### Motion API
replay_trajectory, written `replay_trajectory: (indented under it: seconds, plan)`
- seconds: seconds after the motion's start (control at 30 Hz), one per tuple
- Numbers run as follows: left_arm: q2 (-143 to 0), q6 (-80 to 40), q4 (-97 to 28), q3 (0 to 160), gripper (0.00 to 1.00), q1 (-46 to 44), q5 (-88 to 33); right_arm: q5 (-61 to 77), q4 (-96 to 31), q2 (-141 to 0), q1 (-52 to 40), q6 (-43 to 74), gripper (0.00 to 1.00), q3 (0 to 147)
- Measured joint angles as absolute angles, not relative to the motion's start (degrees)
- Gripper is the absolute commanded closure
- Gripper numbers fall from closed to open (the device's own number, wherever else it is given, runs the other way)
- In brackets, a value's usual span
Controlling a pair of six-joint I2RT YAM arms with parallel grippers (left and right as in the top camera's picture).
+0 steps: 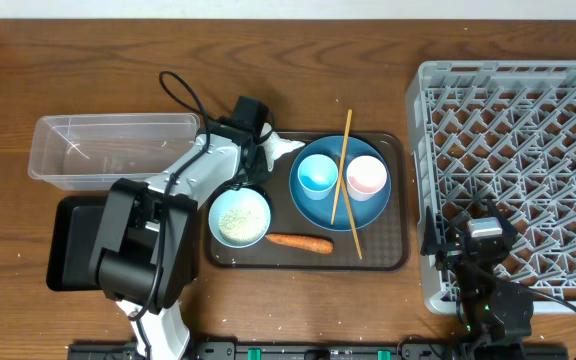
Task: Sort waste into correct bins and load items into the dishwasher rack
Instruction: 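Lower the left gripper and grasp the foil with yellow wrapper, then carry the foil and wrapper left and drop into the clear bin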
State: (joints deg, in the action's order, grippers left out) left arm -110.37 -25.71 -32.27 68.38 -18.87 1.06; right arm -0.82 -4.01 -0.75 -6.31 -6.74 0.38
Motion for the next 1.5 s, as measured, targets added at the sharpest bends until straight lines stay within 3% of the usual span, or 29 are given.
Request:
replay_trajectory:
  seconds: [0.13, 0.5, 0.73, 1.1, 1.5]
  plan:
    - [-110.37, -25.39, -32.10, 68.38, 0.94, -18.87, 0.78, -0.80, -4.01, -0.75, -6.31, -6.74, 0.01, 0.38]
    - [-108.01, -25.43, -34.63, 68.60, 0.94, -18.87, 0.78, -0.82, -3.99, -0.75, -6.31, -6.74, 0.01, 0.38]
    - [-95.53, -25.43, -34.48, 68.60, 0.94, -18.87, 1.61, -0.82, -4.01, -0.75, -6.31, -6.74, 0.01, 0.38]
    - [-86.89, -28.03, -34.50, 68.60, 0.94, -18.33, 14.76, -0.82, -4.01, -0.75, -6.31, -6.74, 0.01, 0.38]
    - [-86.91, -36.73, -35.46, 68.36, 0.94, -7.31, 21.06, -0.82, -4.01, -0.75, -6.31, -6.74, 0.01, 0.38]
